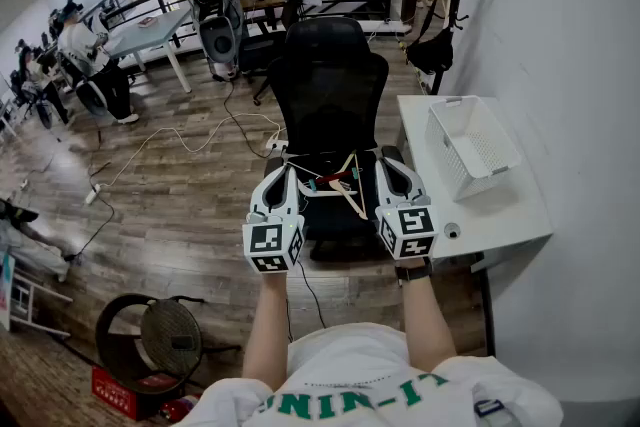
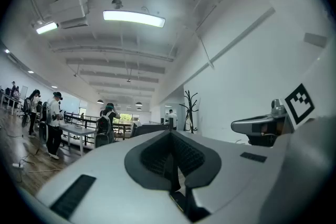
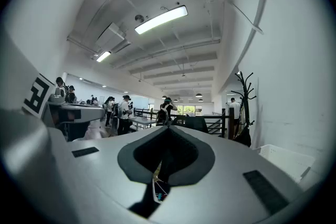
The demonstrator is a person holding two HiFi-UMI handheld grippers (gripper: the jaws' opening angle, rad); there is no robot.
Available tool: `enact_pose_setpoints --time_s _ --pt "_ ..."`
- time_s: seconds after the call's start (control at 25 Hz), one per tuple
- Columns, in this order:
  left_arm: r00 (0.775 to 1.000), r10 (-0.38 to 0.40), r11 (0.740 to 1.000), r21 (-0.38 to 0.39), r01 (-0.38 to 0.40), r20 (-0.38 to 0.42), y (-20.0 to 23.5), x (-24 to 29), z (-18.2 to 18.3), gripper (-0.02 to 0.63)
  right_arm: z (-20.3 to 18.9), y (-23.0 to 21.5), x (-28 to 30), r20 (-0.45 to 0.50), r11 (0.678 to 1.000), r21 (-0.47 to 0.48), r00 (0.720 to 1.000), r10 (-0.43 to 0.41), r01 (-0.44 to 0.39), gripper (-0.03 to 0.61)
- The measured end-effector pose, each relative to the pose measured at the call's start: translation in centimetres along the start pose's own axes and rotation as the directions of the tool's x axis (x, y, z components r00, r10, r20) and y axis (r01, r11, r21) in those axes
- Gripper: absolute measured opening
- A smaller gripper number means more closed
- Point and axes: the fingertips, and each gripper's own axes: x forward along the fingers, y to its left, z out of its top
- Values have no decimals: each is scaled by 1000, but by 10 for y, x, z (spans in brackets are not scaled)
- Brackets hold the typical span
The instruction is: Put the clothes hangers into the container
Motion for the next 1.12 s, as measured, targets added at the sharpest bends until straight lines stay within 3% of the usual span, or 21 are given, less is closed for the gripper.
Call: enact_pose_setpoints --time_s 0.2,0.4,0.64,0.8,0.92,1.12 --pt "998 -11 1000 -7 10 -59 9 -17 -22 12 -26 11 -1 -81 994 96 996 -45 53 15" --pt "998 -34 999 -13 34 -53 19 -29 -24 12 -39 16 -2 -126 986 138 989 -78 95 15" --pt "997 -26 997 -72 21 -67 45 -37 -49 12 -72 41 6 -184 989 132 982 -45 70 15" --pt "997 -41 997 -71 36 -70 53 -27 -62 12 -83 50 26 -198 991 132 980 -10 36 17" --pt "996 -72 995 -69 68 -57 59 -5 -67 12 -85 50 54 -195 994 112 980 28 -6 15" --pt "998 -27 996 -84 22 -64 79 56 -86 12 -94 23 118 -180 992 114 981 68 -48 17"
